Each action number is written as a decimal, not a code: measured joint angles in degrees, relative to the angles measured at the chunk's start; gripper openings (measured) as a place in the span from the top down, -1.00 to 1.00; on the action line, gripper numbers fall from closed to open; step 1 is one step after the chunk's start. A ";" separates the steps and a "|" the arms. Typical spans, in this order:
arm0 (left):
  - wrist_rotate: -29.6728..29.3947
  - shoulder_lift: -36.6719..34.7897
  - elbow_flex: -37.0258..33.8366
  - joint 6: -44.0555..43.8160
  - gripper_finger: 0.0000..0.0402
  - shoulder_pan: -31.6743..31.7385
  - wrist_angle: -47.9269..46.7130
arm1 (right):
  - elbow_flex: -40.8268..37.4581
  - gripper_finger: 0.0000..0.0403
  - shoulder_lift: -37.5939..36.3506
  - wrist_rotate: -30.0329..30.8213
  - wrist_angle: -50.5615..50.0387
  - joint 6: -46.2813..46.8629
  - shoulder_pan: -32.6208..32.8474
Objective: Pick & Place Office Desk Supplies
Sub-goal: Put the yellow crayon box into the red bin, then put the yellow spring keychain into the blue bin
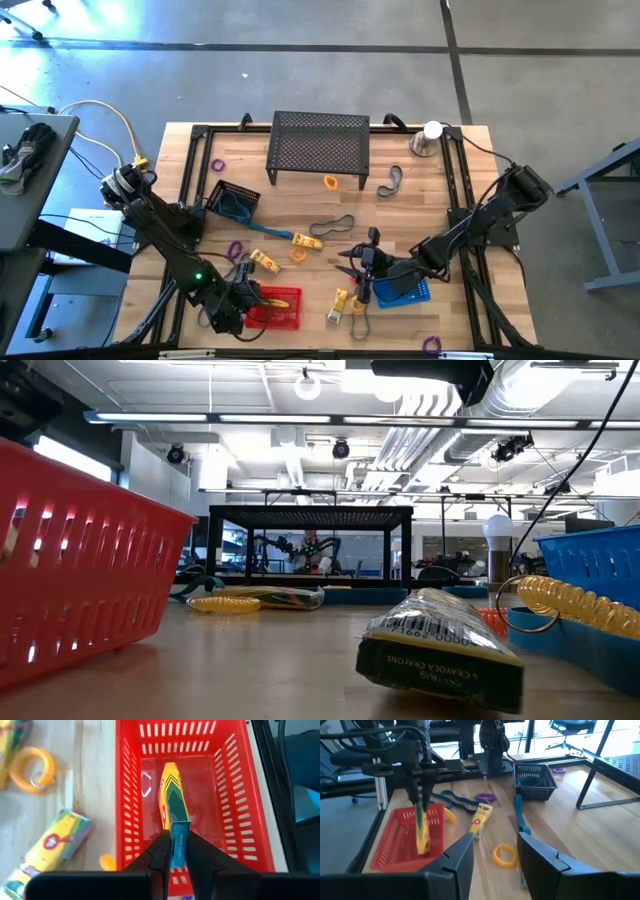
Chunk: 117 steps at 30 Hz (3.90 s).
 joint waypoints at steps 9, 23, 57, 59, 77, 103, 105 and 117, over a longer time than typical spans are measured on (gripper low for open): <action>-2.85 0.00 0.00 1.28 0.41 0.10 0.03 | 0.00 0.31 -0.02 0.00 0.37 0.12 -0.01; -18.25 -7.50 0.00 5.90 0.34 -0.27 -0.93 | 0.00 0.31 -0.04 -6.37 -0.56 -7.64 -2.55; -15.92 -12.85 -0.07 11.52 0.34 8.12 -4.21 | 0.09 -0.42 2.43 -12.84 -17.69 -7.65 -24.33; -15.96 -12.85 -0.10 11.62 0.34 8.60 -4.21 | -0.11 -0.42 3.84 -13.82 -17.90 -8.09 -24.97; -16.51 -12.87 -0.15 20.08 0.34 10.99 -4.44 | 0.03 -0.42 18.91 -3.18 -3.94 -3.84 -30.44; -15.14 -12.85 -0.15 19.41 0.34 10.55 -4.73 | 0.04 -0.42 21.54 -5.86 -0.62 -3.63 -39.47; -15.14 -12.85 -0.15 19.41 0.34 10.55 -4.73 | 0.02 -0.42 21.55 -7.22 -0.77 -4.54 -40.44; -14.96 -12.83 -0.31 19.19 0.34 10.48 -4.77 | 0.19 -0.42 26.82 -12.62 6.88 -4.64 -42.86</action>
